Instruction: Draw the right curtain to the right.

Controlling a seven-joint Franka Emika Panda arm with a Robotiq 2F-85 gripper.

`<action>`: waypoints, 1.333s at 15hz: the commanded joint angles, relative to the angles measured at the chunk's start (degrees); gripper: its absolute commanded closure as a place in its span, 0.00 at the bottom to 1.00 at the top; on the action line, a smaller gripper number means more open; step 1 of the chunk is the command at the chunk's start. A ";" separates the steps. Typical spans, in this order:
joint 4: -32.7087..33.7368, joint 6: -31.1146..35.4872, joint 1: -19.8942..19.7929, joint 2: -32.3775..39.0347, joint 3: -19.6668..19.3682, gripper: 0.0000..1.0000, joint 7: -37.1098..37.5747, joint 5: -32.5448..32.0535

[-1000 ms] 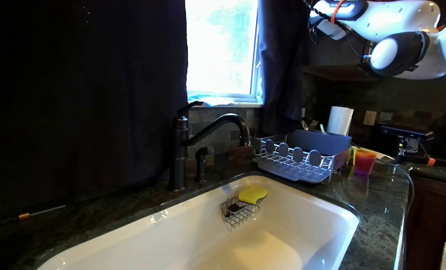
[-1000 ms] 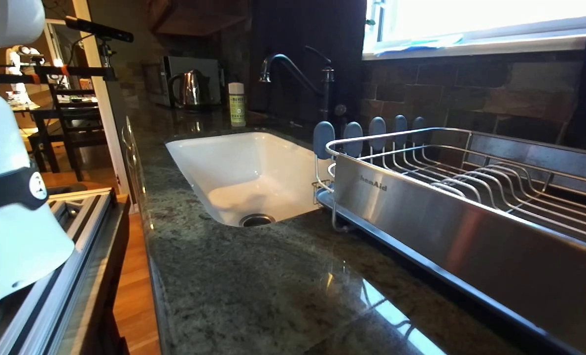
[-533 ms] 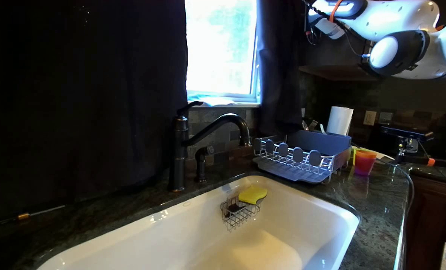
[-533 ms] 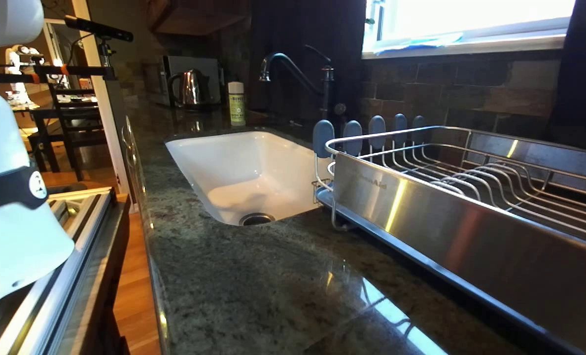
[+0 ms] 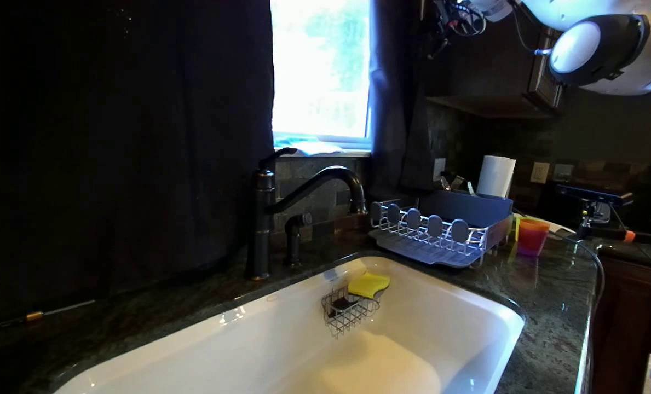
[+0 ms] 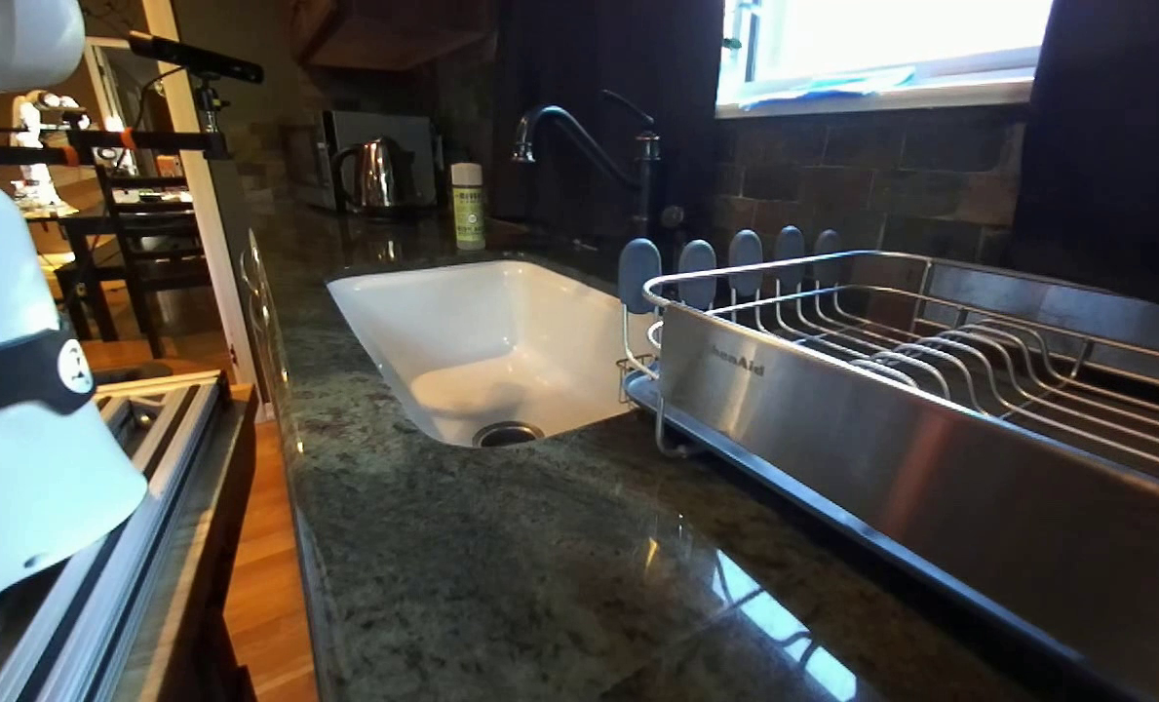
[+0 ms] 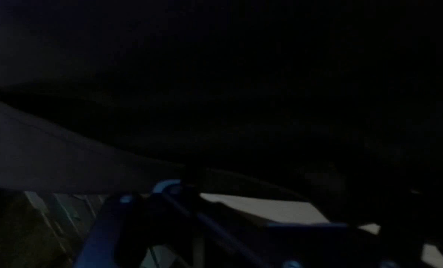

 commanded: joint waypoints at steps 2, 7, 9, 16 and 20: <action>-2.40 -18.42 -2.28 -7.70 2.77 0.00 -3.53 4.09; -2.46 -37.25 -7.00 -12.01 4.58 0.00 -8.66 11.75; -2.28 -43.30 -7.61 -12.63 4.82 0.00 -10.91 13.96; -1.29 -55.17 -2.83 -13.57 1.93 0.00 -14.36 13.75; -0.83 -56.79 0.17 -13.81 1.37 0.00 -14.86 11.87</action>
